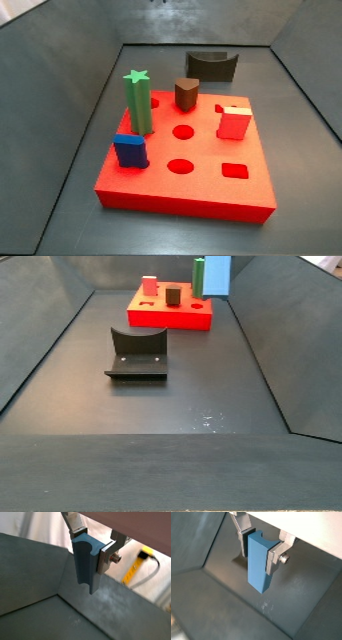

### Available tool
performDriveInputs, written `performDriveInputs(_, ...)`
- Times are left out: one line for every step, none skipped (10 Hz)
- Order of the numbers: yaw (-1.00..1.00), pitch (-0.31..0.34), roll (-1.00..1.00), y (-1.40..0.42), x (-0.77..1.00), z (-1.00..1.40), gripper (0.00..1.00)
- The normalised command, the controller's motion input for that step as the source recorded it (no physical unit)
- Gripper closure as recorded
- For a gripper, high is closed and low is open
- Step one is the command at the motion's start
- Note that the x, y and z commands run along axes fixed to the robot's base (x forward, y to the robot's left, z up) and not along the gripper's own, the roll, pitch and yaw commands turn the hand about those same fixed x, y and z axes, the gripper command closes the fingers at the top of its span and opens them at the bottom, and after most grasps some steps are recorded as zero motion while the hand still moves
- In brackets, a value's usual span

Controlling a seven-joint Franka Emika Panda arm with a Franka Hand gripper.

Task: Pick up the arch object. Move up. Place the arch object on the fixture. Regrasp the arch object. Rotate the arch object. Move to above the board. Insert the arch object.
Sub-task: Rotate the arch object.

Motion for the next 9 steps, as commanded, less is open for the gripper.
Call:
performDriveInputs(-1.0,0.085,-0.91,0.04,-0.02,0.01,1.0)
performDriveInputs(-1.0,0.137,-0.9,0.03,0.0,-0.01,1.0)
performDriveInputs(-1.0,0.193,-0.9,0.03,0.0,0.0,1.0)
performDriveInputs(-1.0,0.247,-0.9,0.02,-0.01,0.02,1.0)
performDriveInputs(-1.0,0.297,-0.9,0.02,-0.02,0.03,1.0)
performDriveInputs(-1.0,0.364,-0.92,0.02,-0.01,0.03,1.0)
performDriveInputs(-1.0,0.417,-0.93,0.02,-0.01,0.03,1.0)
performDriveInputs(-1.0,0.476,-0.96,0.02,0.0,0.03,1.0)
performDriveInputs(-0.87,0.492,-0.87,0.02,0.01,0.03,1.0)
